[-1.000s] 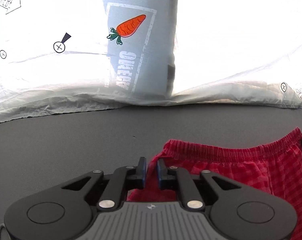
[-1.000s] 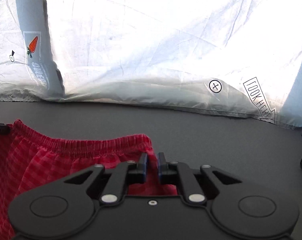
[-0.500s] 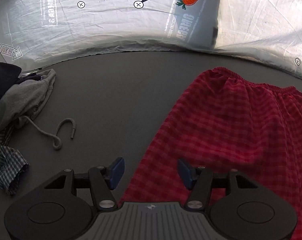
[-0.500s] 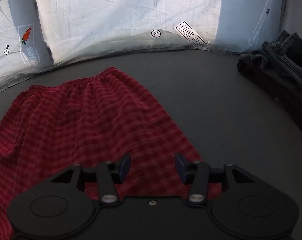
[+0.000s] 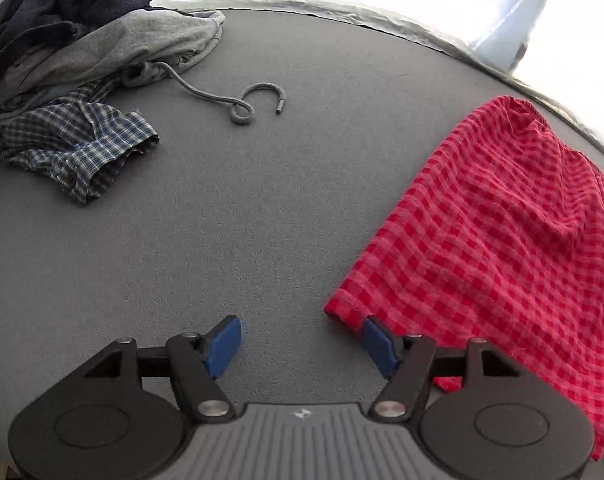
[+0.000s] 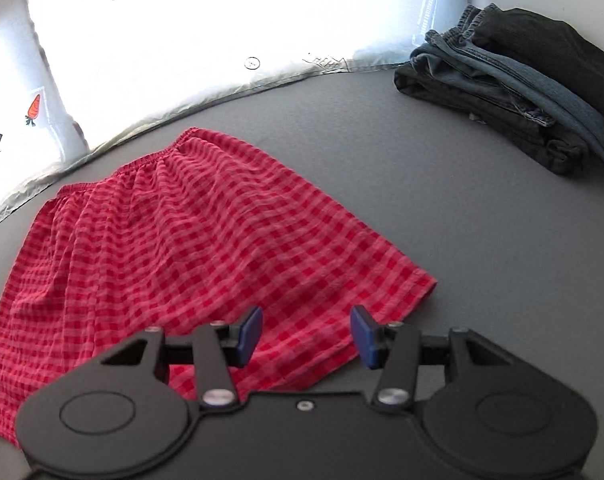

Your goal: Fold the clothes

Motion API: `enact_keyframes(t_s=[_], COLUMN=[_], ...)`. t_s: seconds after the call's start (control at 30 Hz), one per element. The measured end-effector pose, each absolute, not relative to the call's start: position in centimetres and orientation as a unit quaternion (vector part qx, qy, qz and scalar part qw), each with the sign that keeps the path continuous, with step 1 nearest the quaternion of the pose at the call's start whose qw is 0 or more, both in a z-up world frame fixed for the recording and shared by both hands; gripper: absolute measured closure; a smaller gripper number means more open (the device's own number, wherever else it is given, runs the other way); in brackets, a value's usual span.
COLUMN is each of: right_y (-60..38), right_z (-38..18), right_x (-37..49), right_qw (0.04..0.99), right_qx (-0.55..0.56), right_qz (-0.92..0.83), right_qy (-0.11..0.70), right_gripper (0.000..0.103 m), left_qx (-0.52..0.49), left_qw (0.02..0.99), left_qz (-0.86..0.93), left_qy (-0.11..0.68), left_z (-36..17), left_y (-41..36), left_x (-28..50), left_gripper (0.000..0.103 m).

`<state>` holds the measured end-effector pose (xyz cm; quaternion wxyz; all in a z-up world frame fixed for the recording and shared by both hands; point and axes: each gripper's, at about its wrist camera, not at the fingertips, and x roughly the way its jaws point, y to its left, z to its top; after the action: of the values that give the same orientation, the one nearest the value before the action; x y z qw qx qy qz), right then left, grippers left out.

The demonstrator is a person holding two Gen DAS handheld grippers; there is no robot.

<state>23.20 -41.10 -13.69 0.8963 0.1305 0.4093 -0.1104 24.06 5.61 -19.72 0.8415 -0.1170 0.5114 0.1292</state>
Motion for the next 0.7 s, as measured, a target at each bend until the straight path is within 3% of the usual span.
enact_keyframes(t_s=[0.17,0.27,0.7], right_y=[-33.3,-27.4,-6.4], right_z=[-12.2,-12.1,-14.0], right_x=[23.0,23.1,22.6], right_qw=[0.905,0.902,0.876], right_qx=[0.137,0.128,0.045], right_qz=[-0.037,0.019,0.163], right_qy=[0.401,0.413,0.451], right_gripper=[0.076,0.083,0.083], left_qx=[-0.141,-0.140,-0.135], left_qw=[0.833,0.830,0.816], left_qz=[0.084,0.060,-0.004], left_qy=[0.528,0.536,0.562], left_z=[-19.3,-19.1,-20.0], left_y=[7.6,9.0,16.6], left_x=[23.4,23.2,25.0], left_gripper=[0.027,0.025,0.025])
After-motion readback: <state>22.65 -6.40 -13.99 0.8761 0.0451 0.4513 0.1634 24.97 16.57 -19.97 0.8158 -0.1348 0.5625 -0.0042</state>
